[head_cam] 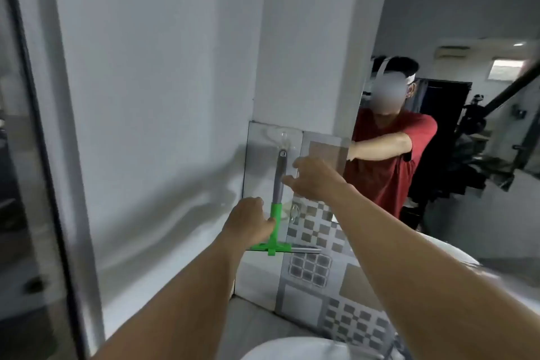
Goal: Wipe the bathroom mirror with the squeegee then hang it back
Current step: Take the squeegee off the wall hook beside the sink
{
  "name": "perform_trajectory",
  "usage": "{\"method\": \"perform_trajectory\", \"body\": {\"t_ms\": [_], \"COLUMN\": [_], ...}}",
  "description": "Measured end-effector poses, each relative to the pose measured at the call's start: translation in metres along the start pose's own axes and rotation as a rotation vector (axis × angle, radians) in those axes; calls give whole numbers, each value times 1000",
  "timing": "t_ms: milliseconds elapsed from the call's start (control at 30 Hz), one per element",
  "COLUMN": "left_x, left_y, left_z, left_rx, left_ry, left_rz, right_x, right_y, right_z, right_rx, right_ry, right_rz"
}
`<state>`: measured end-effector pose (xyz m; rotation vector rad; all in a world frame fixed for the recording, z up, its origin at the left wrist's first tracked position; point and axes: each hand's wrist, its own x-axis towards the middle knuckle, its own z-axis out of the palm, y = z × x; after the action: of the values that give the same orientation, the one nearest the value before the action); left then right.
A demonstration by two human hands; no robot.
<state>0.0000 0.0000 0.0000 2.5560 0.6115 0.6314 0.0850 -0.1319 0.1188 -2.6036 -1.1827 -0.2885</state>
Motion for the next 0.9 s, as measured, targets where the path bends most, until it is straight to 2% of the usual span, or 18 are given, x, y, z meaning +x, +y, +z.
{"method": "perform_trajectory", "body": {"t_ms": [133,300,633,900], "left_x": [6,17,13,-8], "left_y": [-10,-14,-6,24], "left_z": [18,31,37,8], "left_rx": [-107,-293,-424,-450], "left_ry": [-3,11,124,255], "left_rz": [-68,-64,-89,-22], "right_x": [21,49,48,15], "right_y": [-12,-15,-15,-19], "right_z": [25,51,50,-2], "right_rx": [185,411,562,594], "right_ry": [89,151,179,266], "right_rz": [92,235,261,232]}}
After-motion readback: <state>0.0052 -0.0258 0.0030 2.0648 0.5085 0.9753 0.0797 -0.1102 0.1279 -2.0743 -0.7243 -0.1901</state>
